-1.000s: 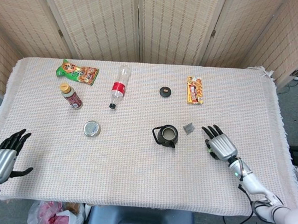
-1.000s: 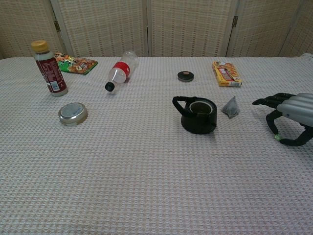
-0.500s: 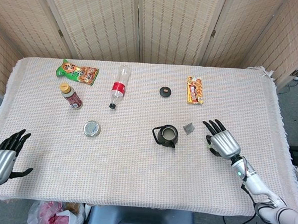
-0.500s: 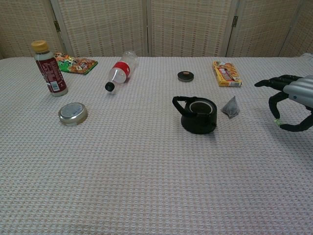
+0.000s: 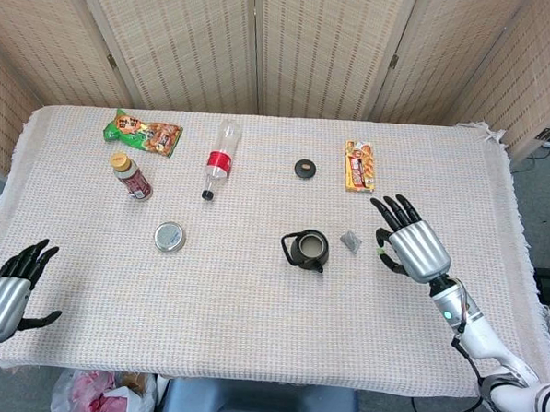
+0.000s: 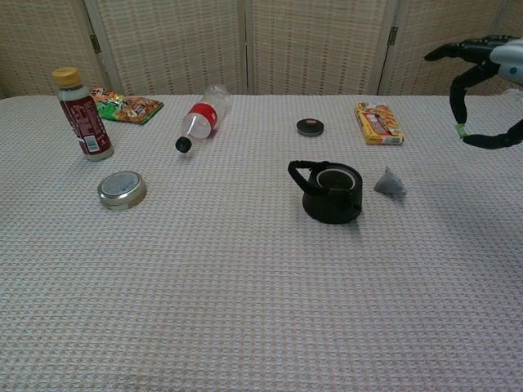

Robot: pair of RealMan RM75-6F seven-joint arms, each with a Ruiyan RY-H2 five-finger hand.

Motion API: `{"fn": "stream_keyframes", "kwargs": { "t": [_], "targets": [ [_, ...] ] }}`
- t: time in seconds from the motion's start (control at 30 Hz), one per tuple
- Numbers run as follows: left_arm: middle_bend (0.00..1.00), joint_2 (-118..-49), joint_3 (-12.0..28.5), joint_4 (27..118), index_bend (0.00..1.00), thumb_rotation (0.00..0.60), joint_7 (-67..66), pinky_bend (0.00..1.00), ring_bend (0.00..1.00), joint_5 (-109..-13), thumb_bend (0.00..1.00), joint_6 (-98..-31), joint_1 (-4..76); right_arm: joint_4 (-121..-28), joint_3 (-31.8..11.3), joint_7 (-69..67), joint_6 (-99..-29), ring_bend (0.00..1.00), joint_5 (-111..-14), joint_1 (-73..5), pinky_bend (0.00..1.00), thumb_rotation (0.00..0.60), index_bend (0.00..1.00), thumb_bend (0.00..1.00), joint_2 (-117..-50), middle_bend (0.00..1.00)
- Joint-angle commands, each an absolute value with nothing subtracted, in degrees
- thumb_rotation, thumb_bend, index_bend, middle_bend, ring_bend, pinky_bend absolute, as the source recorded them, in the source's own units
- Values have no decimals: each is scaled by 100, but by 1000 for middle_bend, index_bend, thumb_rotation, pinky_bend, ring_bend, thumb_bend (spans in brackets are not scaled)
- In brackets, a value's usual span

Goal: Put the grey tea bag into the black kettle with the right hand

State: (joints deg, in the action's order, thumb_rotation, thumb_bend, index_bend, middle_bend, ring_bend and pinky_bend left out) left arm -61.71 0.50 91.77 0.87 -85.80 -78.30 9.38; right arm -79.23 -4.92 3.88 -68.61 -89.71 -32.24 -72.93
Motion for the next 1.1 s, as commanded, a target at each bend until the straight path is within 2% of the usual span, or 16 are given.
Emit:
{"fn": "stream_keyframes", "kwargs": {
  "t": [0.03, 0.5, 1.1],
  "targets": [
    [0, -6162, 44, 9176, 0, 600, 100, 159, 0, -8583, 189, -7830, 933, -8364, -709, 725, -6913, 0, -8837, -3284, 0, 600, 574, 226, -7039, 50],
    [0, -6109, 32, 9162, 0, 600, 237, 159, 0, -8625, 189, -7872, 912, -9228, -1163, 1235, -6719, 0, -8463, -3578, 0, 600, 574, 226, -6883, 50],
    [0, -6027, 44, 9107, 0, 600, 495, 159, 0, -8605, 188, -7899, 880, -9292, -1388, 1466, -6456, 0, -8106, -3915, 0, 600, 575, 227, -7161, 50]
  ]
}}
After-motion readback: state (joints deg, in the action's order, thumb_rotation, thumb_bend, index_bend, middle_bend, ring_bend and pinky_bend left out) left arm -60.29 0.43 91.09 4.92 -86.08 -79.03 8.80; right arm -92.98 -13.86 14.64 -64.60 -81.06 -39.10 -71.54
